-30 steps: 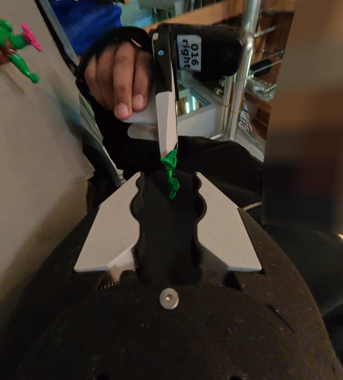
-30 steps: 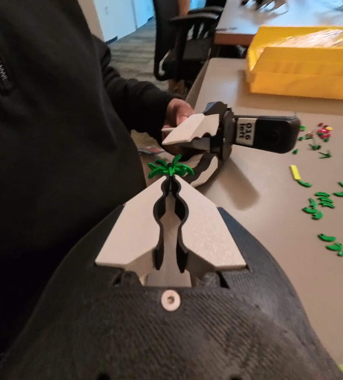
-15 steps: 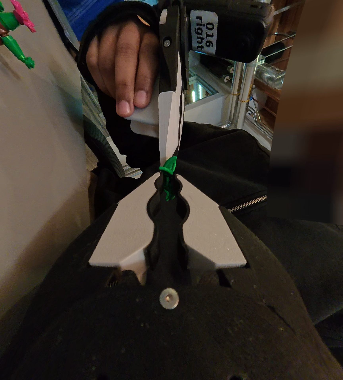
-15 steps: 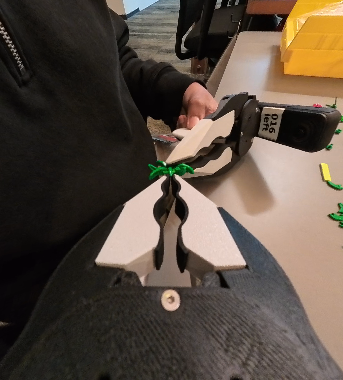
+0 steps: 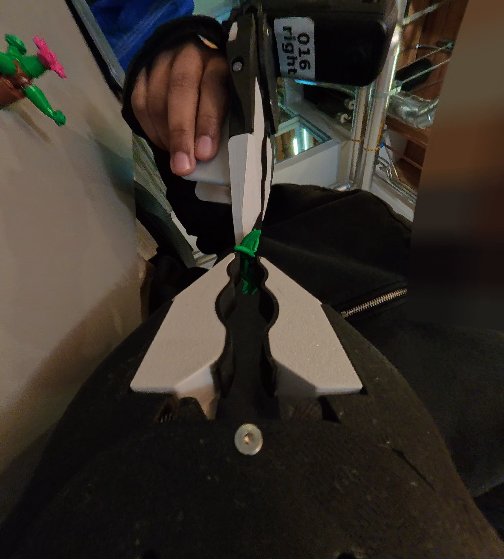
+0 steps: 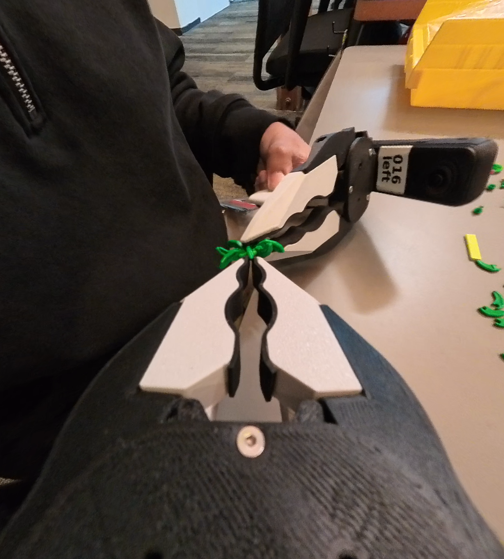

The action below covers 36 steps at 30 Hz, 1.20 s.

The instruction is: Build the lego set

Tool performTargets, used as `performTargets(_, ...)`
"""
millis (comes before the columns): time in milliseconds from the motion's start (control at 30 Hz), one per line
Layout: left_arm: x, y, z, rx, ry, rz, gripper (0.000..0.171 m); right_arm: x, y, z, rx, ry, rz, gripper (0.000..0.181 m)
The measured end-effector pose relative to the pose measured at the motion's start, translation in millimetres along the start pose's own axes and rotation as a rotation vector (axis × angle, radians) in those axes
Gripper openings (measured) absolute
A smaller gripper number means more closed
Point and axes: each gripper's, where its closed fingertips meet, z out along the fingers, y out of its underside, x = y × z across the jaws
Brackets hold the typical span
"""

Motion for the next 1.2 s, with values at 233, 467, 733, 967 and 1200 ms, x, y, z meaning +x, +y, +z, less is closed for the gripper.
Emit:
performTargets(233, -6, -33, -30, 0.211, -0.131, 0.104, 0.006, 29, 1, -39, 0.047, 0.269, 0.076, 0.021)
performTargets(467, 4, -71, -80, 0.481, -0.475, 0.469, 0.006, 69, 16, -95, 0.131, 0.742, 0.223, 0.027)
performTargets(733, 23, -85, -109, 0.649, -0.572, 0.626, 0.006, 119, 6, -88, 0.177, 0.876, 0.311, 0.027)
performTargets(967, 14, -88, -127, 0.726, -0.705, 0.637, 0.005, 173, 22, -68, -0.027, 0.738, 0.412, 0.026)
performTargets(1200, 17, -88, -139, 0.767, -0.680, 0.582, 0.005, 210, 45, -20, -0.328, 0.502, 0.459, 0.019)
